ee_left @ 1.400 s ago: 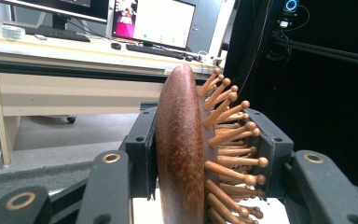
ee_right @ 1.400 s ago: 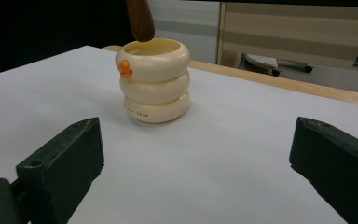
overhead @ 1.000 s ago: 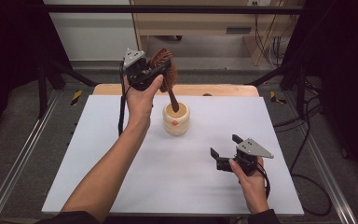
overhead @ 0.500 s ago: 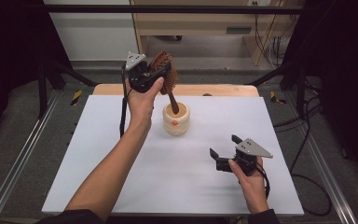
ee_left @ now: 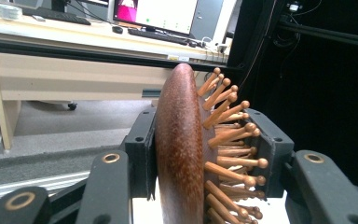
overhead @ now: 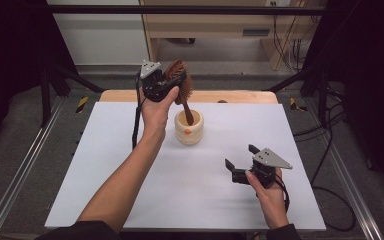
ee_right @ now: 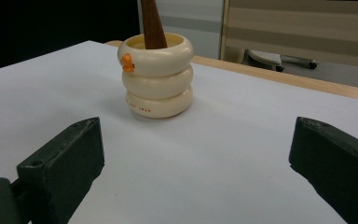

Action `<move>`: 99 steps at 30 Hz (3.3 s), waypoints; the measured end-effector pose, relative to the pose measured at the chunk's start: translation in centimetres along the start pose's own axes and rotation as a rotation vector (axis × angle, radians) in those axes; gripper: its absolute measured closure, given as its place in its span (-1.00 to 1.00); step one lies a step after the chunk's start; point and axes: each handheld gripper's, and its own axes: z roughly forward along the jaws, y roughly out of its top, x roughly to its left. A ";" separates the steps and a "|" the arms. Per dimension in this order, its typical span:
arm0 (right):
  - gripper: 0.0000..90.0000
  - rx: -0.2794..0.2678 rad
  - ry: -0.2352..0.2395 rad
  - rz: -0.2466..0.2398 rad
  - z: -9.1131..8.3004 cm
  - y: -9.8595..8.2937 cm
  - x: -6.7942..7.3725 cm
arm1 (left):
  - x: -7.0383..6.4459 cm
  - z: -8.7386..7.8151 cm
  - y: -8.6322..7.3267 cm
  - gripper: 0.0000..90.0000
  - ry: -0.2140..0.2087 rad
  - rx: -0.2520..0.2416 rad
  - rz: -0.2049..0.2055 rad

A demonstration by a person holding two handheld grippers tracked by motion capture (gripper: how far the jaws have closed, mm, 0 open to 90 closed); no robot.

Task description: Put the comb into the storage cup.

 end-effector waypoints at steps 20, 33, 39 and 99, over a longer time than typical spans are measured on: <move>-0.91 -0.013 0.005 0.016 0.0 0.0 0.0 | -0.3 0.9 -1.2 0.12 -0.015 0.030 0.016; -0.91 -0.014 0.007 0.000 0.0 -0.1 0.0 | -0.3 1.0 -1.7 0.12 -0.032 0.031 0.001; -0.91 -0.012 0.009 0.002 0.0 0.0 0.0 | -0.4 0.9 -1.8 0.12 -0.031 0.033 0.001; -0.92 -0.002 0.018 0.000 0.1 -0.1 -0.1 | 0.9 1.1 -3.7 0.12 -0.029 0.030 -0.095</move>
